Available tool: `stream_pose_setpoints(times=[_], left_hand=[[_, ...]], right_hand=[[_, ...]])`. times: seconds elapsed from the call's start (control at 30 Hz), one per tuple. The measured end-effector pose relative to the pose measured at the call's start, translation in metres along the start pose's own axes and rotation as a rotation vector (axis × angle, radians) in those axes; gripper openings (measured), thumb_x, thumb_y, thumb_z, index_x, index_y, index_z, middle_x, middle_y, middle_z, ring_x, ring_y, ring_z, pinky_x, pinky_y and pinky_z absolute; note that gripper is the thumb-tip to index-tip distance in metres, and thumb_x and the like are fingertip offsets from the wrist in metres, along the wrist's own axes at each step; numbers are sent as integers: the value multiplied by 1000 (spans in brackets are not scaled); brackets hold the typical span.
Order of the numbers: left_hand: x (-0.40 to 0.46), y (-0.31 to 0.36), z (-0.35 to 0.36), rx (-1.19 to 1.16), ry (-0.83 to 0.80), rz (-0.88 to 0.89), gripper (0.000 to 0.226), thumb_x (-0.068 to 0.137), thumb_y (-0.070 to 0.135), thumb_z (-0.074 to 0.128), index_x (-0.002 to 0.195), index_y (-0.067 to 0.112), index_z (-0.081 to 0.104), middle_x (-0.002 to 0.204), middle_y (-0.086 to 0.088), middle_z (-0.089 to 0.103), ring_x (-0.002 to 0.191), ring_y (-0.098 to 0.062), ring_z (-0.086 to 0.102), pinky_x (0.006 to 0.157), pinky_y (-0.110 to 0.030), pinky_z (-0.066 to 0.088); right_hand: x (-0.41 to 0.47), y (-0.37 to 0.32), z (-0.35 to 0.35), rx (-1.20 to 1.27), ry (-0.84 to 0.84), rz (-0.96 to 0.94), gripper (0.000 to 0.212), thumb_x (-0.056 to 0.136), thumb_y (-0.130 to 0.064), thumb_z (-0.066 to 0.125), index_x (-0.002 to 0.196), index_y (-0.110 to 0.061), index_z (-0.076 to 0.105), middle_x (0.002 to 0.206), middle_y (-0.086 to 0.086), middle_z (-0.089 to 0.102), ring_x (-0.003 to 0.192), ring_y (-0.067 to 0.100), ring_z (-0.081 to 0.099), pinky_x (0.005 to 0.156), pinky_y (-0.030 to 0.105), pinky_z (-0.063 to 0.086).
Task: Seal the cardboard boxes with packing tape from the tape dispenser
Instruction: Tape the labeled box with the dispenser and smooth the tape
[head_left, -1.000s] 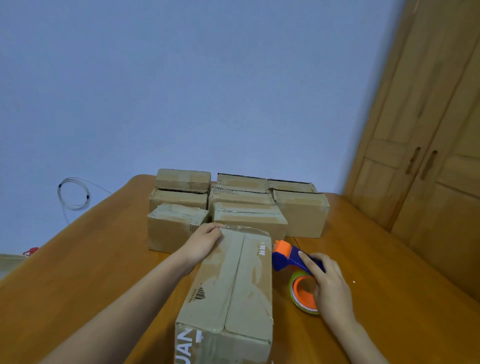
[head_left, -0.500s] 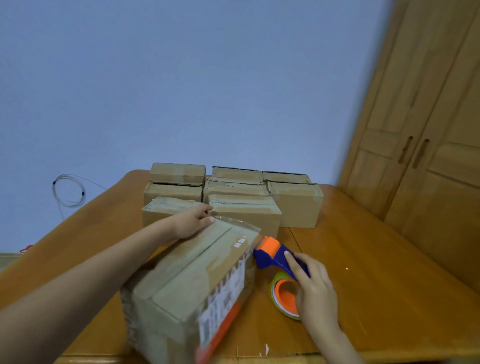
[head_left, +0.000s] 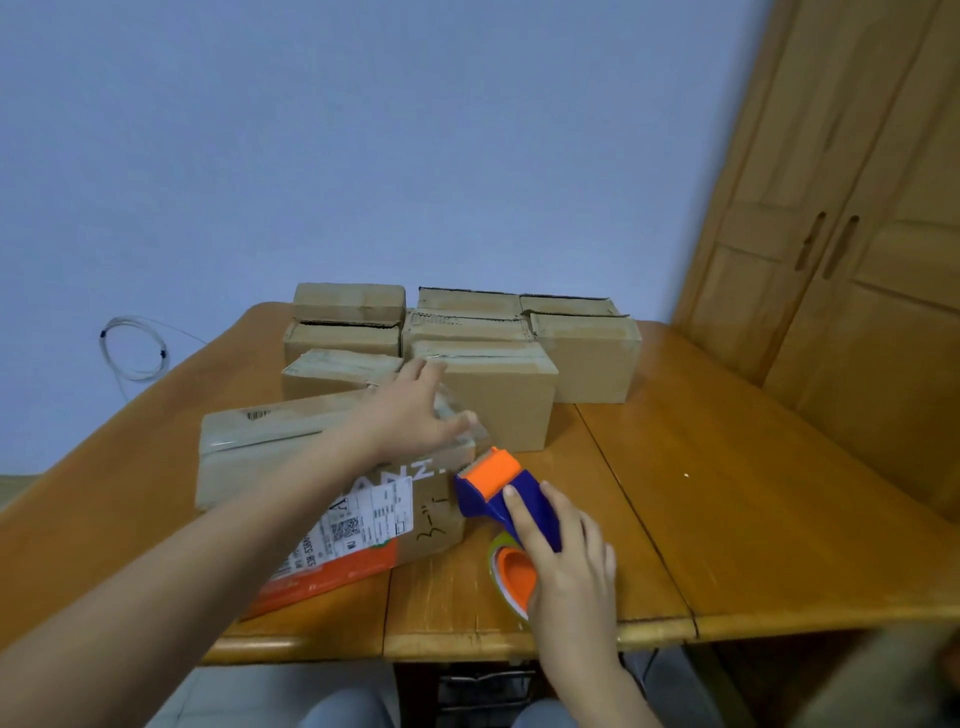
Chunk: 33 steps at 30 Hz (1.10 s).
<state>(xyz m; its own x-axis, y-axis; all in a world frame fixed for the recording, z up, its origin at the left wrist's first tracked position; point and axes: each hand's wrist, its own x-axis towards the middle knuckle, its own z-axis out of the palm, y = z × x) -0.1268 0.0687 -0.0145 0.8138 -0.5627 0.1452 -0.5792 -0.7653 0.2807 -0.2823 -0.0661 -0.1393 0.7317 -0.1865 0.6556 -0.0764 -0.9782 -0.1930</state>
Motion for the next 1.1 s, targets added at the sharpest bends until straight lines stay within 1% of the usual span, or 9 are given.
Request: stream_pose_setpoints(times=[0.07,0.17,0.23,0.33,0.67,0.73,0.8,0.87,1.1], left_hand=[[-13,0,2,15,-39,6,114,67,86,38,154,19,6,161,-8,5,147,-28,12,118,-49,16],[-18,-3,3,8,-39,32,133,48,95,35,153,25,-5,161,-7,-6,148,-29,5,119,-50,10],[-16,-4,6,60,-51,60,126,59,91,48,152,28,-11,161,-6,-10,148,-31,5,117,-49,7],[-12,-5,10,10,-5,59,114,74,67,63,152,29,-12,161,-6,-10,148,-29,4,117,-49,8],[-3,-11,9,-61,-7,63,117,72,61,70,153,27,-7,162,-7,-2,146,-31,17,113,-52,26],[-1,-11,9,-61,-1,66,117,71,60,71,153,27,-6,162,-6,-2,146,-30,17,113,-52,26],[-1,-12,10,-60,3,67,117,72,58,72,153,27,-6,162,-5,-2,146,-29,18,113,-50,27],[-1,-13,11,-51,17,80,116,73,58,72,153,27,-7,162,-5,-2,145,-28,20,112,-50,28],[-1,-15,13,-20,49,92,118,70,68,66,152,28,-9,161,-7,2,138,-34,34,105,-51,38]], right_hand=[[-1,-4,-3,-2,-9,21,117,36,-7,95,139,-29,44,130,8,48,108,28,45,71,45,51],[-4,-13,-9,-22,-37,62,113,39,-7,93,139,-30,45,128,10,53,104,31,51,68,44,50],[-5,-18,-12,-44,-61,92,115,37,-5,93,138,-29,46,127,11,54,101,33,55,66,44,51],[-6,-24,-15,-85,-92,127,119,30,-6,94,137,-29,46,126,11,55,97,34,58,64,43,52],[-9,-39,-28,-195,-200,185,112,25,-6,94,129,-22,57,119,16,61,90,38,62,57,45,50],[-1,-46,-38,-198,-216,179,104,37,-3,91,132,-23,55,124,16,57,92,39,60,61,46,49],[9,-52,-49,-220,-276,136,89,75,-8,73,148,-32,28,146,11,34,114,37,46,81,46,42],[17,-51,-56,-230,-364,102,76,94,-9,48,150,-37,6,149,5,16,122,33,33,90,41,35],[60,-49,-83,-348,-430,-45,62,97,-4,38,146,-40,26,121,6,35,109,35,41,77,41,33]])
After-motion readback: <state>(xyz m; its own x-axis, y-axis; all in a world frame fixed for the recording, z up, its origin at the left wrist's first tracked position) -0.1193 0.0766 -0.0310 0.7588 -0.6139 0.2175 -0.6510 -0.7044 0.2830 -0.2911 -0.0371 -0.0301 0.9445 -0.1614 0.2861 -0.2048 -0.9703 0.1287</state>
